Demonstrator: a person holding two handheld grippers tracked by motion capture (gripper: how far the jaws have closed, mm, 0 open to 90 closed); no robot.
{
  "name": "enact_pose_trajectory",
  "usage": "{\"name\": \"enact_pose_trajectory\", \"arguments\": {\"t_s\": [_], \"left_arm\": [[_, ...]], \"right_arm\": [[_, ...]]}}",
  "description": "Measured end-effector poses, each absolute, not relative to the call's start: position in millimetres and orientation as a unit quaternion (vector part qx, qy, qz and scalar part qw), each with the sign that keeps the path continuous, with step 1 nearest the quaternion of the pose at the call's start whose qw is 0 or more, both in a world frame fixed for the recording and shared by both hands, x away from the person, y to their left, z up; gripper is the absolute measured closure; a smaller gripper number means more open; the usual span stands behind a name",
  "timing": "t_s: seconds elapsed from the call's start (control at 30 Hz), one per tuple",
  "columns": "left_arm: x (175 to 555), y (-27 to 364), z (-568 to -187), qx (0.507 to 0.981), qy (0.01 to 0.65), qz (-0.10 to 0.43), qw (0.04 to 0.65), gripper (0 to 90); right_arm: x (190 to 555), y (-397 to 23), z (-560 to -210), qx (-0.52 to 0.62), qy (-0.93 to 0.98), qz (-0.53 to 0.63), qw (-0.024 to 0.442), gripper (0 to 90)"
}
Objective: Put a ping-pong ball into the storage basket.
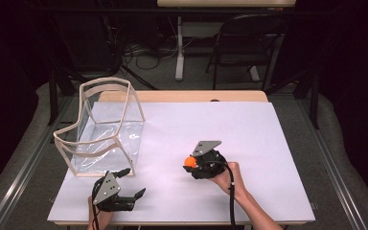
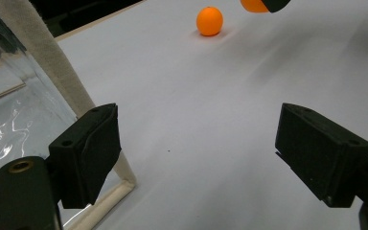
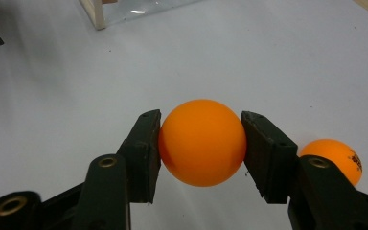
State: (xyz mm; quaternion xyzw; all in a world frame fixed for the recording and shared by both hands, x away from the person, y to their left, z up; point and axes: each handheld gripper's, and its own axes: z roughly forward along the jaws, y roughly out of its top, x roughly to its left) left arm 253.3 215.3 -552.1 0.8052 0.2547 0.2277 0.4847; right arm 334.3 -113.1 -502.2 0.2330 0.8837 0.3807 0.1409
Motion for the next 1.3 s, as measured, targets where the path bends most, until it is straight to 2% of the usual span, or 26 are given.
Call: {"name": "enact_pose_trajectory", "arguments": {"t_s": [1.3], "left_arm": [[250.6,217.4,-551.5,0.801,0.259,0.228,0.489,15.7]], "right_arm": [[352.2,-75.6,-493.1,0.221,0.881,0.401,0.123,50.6]]}}
